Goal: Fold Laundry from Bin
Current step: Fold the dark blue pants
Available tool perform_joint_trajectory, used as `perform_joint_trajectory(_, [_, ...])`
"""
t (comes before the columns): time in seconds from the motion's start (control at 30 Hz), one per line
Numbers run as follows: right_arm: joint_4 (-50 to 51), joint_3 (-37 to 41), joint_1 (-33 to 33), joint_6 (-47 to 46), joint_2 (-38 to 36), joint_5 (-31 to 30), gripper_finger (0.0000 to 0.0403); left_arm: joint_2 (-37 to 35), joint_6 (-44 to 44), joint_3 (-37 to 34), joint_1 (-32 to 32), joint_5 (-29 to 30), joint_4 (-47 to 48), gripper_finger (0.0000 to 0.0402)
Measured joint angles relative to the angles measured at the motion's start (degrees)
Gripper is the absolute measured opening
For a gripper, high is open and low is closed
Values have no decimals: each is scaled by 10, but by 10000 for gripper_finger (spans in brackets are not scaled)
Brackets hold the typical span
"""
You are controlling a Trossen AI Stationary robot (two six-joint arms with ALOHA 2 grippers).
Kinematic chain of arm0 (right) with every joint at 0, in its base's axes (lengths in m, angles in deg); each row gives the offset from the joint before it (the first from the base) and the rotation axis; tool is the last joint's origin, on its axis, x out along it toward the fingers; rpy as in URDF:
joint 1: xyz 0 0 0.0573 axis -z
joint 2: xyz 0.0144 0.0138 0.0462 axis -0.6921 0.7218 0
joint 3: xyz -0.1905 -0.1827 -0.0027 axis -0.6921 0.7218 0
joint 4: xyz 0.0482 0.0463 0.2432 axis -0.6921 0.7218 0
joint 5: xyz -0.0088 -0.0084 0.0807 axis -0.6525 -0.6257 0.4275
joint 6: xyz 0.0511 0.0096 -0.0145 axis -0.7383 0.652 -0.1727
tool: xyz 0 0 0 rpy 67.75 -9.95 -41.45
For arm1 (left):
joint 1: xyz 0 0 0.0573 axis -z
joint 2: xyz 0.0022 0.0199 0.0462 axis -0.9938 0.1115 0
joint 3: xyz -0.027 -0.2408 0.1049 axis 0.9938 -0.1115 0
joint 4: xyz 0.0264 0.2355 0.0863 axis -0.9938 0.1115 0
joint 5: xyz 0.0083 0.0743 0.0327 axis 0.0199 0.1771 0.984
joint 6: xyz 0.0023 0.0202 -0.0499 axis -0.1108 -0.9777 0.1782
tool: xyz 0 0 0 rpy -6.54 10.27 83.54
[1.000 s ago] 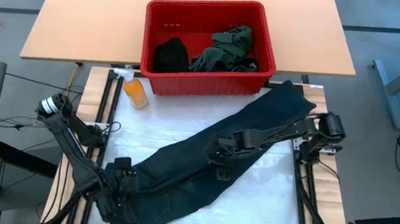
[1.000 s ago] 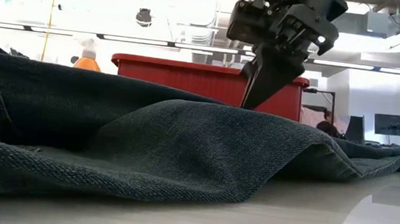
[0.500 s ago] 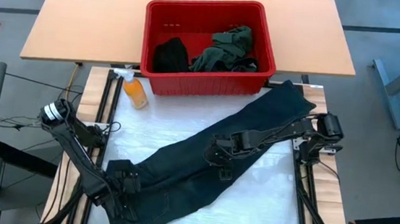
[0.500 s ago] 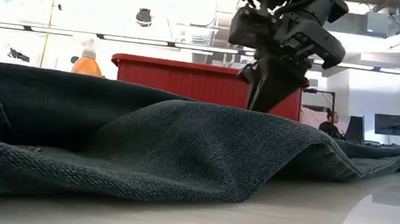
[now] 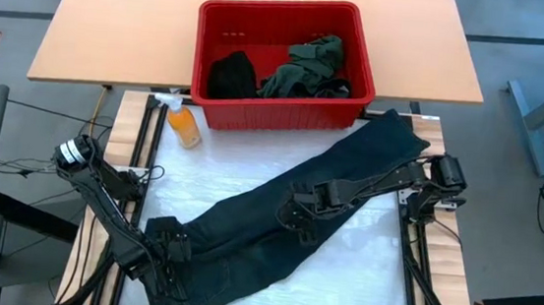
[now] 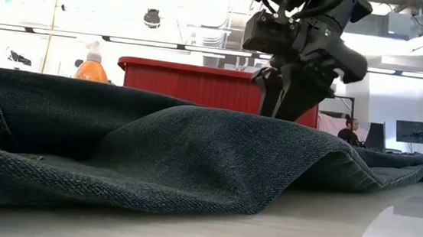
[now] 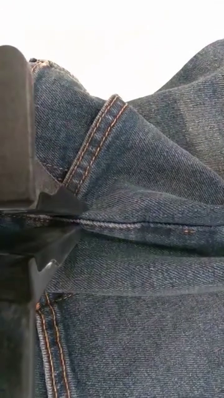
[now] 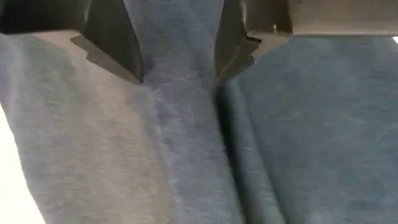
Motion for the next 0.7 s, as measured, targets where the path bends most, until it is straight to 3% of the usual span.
perform_joint_trajectory(0.13, [-3,10,9,27,0,-11,166,0,15,0,0,4,5,3])
perform_joint_trajectory(0.3, [11,10,31,30,-5,2,28,-7,36,0,0,4,25,2])
perform_joint_trajectory(0.53, [75,-37,38,20,-33,9,23,-84,83,12,1,30,52,1])
perform_joint_trajectory(0.7, [125,-60,20,2,-73,7,22,-138,83,61,5,45,45,0])
